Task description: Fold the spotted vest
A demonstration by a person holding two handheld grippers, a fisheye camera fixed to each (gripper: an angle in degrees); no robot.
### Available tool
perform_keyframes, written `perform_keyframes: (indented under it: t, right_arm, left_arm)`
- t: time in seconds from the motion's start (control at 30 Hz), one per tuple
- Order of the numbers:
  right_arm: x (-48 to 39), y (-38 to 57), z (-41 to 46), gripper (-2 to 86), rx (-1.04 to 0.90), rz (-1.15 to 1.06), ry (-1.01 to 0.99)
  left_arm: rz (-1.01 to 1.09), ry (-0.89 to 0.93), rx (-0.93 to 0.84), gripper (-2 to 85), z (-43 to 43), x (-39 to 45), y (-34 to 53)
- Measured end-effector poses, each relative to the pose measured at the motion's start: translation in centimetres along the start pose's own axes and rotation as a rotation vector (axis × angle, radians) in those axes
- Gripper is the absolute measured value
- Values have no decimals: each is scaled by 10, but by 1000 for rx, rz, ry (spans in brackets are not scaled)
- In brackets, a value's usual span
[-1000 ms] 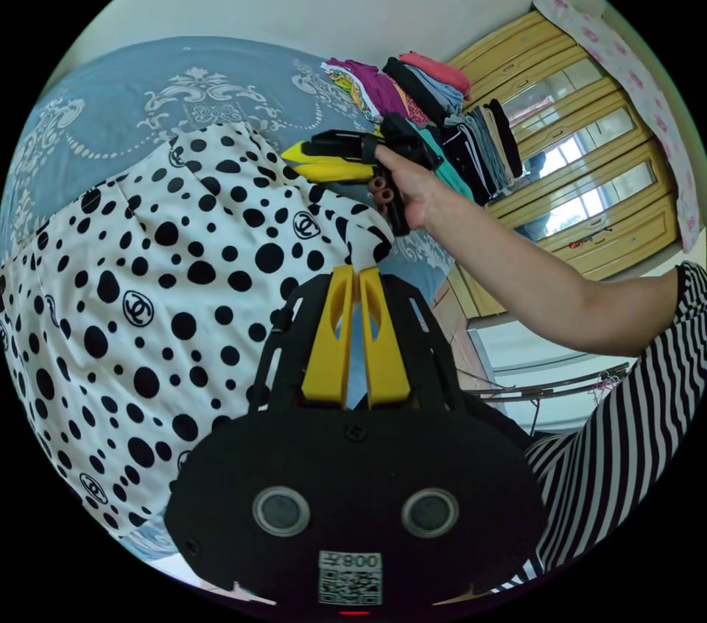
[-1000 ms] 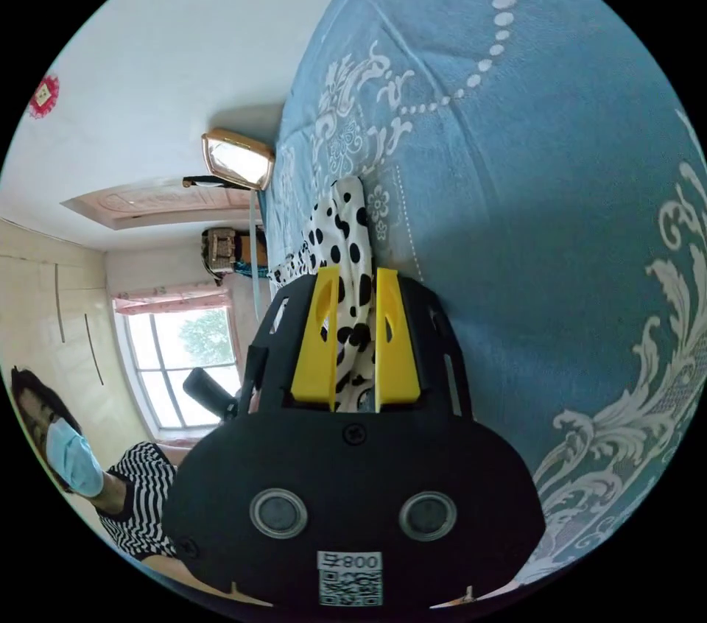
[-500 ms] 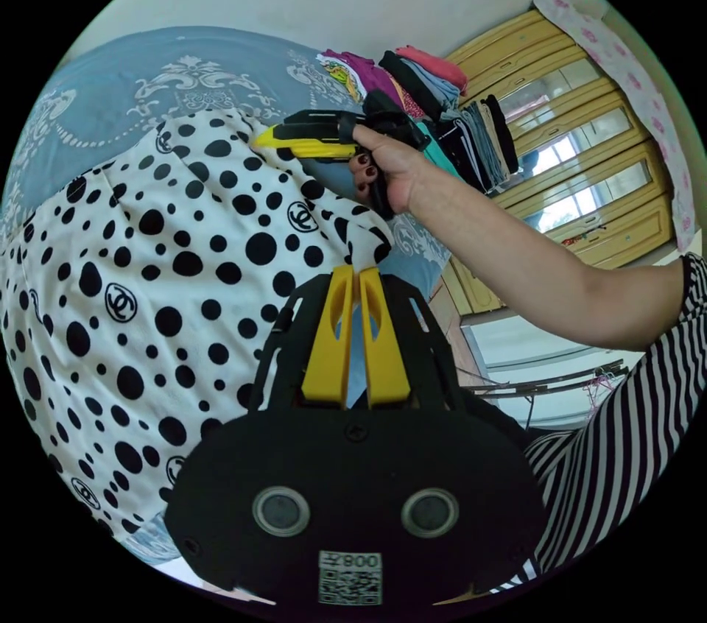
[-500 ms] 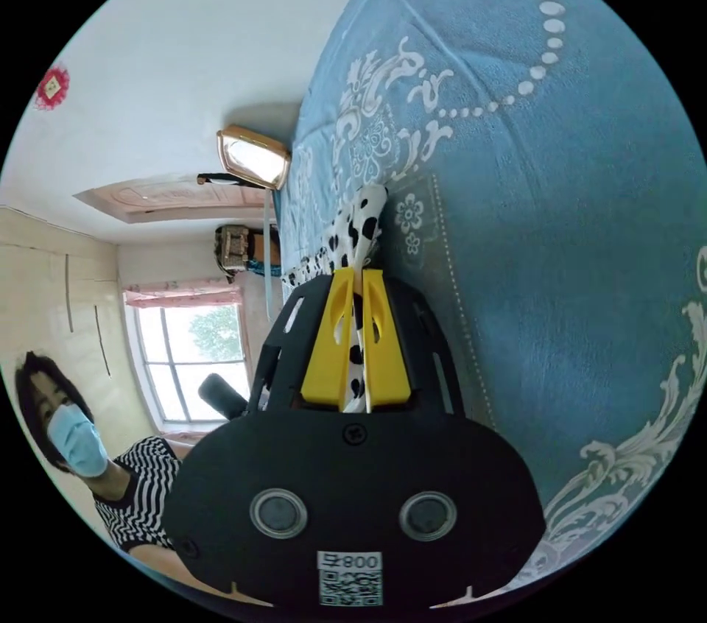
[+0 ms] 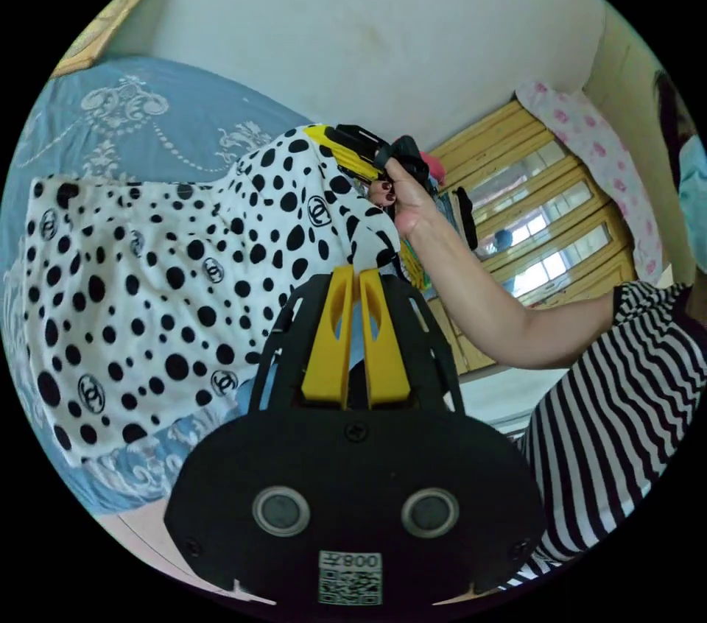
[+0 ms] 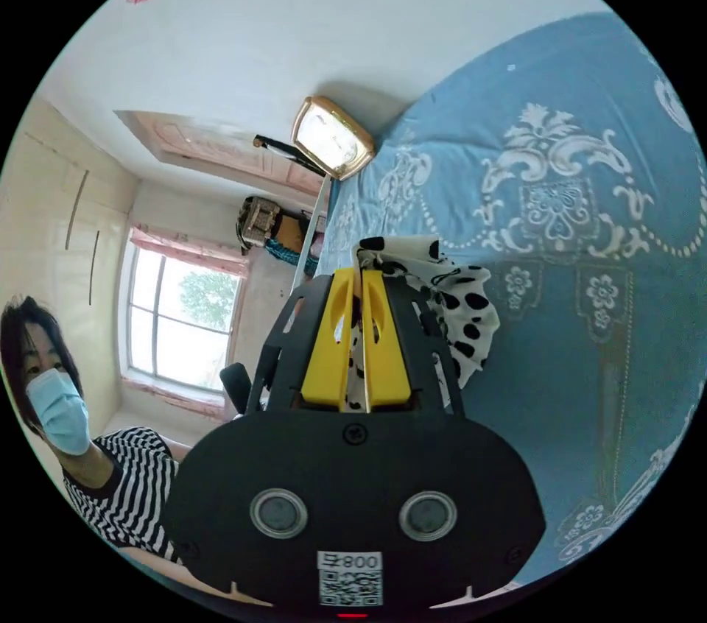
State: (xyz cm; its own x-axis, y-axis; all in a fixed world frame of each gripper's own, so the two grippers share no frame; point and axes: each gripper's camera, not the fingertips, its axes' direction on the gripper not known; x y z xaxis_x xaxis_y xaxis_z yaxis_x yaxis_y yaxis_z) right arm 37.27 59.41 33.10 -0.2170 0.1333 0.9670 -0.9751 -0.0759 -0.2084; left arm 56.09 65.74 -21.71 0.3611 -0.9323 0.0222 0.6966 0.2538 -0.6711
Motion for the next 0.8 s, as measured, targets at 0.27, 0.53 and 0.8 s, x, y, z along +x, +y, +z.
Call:
perform_keyframes:
  t: [0.27,0.53,0.8]
  right_arm:
    - [-66,-22,188,17,-232,-127,179]
    - [-85,-29,352,17,-433,-173,316]
    - [-87,-38,471,23,-565,-186,397]
  left_arm:
    - [-297,62,252,12,-154,-78,59]
    - [-552,121,403,12,-246,-147,114]
    - [-664,196,480,13,-301,-173,139]
